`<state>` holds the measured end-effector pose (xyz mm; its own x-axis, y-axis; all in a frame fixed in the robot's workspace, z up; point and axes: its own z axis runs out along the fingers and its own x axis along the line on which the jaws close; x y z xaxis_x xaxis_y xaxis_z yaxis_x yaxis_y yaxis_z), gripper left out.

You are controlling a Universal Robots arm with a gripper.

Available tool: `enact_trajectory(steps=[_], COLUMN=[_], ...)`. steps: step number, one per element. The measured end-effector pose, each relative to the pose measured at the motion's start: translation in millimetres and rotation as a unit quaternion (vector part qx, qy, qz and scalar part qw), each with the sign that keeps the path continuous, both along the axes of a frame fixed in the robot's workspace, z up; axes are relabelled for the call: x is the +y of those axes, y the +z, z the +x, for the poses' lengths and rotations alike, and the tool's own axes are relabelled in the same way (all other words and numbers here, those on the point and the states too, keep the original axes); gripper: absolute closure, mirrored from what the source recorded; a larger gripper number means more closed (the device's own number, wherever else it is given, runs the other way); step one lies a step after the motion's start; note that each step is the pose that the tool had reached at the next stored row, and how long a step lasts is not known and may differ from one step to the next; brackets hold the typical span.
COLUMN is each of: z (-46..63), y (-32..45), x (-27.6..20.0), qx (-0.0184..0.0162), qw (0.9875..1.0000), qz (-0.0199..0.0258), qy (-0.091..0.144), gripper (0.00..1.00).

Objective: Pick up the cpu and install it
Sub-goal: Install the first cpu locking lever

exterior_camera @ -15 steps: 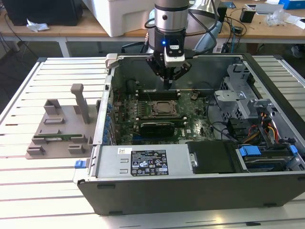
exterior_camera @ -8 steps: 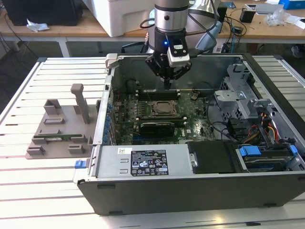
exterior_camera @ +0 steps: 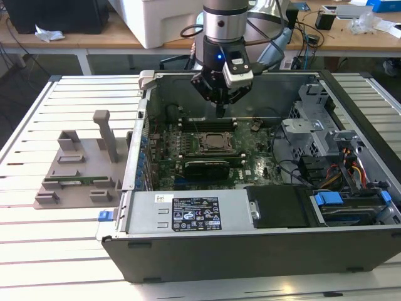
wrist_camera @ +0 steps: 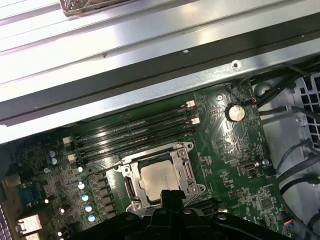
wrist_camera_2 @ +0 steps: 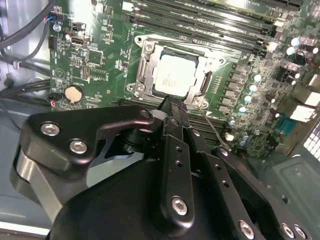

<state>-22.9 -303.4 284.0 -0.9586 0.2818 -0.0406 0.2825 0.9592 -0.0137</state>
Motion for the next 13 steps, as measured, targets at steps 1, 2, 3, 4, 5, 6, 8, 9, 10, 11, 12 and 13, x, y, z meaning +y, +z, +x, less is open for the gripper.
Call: enact_trajectory(steps=[1,2,3,4,5,6,8,9,10,11,12,13], z=[0.0,0.0,0.0,0.0,0.0,0.0,0.0,0.0,0.0,0.0,0.0,0.0], y=[0.0,0.0,0.0,0.0,0.0,0.0,0.0,0.0,0.0,0.0,0.0,0.0], x=[0.0,0.0,0.0,0.0,0.0,0.0,0.0,0.0,0.0,0.0,0.0,0.0], qx=[0.0,0.0,0.0,0.0,0.0,0.0,0.0,0.0,0.0,0.0,0.0,0.0], qw=[1.0,0.9999,0.9998,0.9998,0.9996,0.9995,0.9992,0.999,0.9987,0.9982,0.9976,0.9969], qz=[0.0,0.0,0.0,0.0,0.0,0.0,0.0,0.0,0.0,0.0,0.0,0.0], qy=[0.004,0.013,0.018,0.022,0.028,0.032,0.041,0.045,0.051,0.059,0.07,0.079], gripper=[0.89,0.89,0.89,0.89,0.89,0.89,0.89,0.89,0.89,0.89,0.89,0.89])
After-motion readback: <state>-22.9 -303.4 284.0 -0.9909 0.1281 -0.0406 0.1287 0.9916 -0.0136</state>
